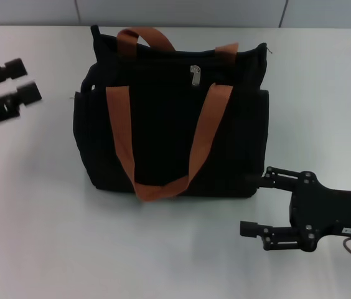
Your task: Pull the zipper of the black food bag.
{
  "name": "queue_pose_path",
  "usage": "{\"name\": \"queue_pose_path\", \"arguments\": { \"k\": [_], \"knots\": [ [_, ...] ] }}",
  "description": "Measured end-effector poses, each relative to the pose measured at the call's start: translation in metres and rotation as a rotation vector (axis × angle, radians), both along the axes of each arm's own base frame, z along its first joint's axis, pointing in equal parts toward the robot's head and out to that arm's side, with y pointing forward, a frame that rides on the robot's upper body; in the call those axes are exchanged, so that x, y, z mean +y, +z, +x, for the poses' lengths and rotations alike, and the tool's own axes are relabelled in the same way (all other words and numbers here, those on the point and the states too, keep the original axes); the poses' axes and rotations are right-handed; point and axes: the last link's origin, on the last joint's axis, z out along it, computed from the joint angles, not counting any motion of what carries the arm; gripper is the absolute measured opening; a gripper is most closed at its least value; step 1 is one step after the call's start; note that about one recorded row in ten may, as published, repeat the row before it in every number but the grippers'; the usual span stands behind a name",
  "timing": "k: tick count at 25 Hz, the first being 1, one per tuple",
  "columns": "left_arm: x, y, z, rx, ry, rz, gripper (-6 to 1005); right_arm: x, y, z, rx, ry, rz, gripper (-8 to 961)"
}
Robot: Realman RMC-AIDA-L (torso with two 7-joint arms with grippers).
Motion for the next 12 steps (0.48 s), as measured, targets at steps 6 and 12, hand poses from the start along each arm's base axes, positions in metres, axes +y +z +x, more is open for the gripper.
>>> {"name": "queue_pose_path", "arguments": {
  "k": [6, 12],
  "knots": [
    [-0.030, -0.036, 0.019, 0.015, -0.290, -0.028, 814, -0.001, -0.009, -0.005, 0.028, 0.015, 0.012, 817],
    [-0.052, -0.080, 0.018, 0.062, -0.369, -0.116, 814, -0.001, -0.013, -0.006, 0.031, 0.020, 0.010, 818]
  ]
}}
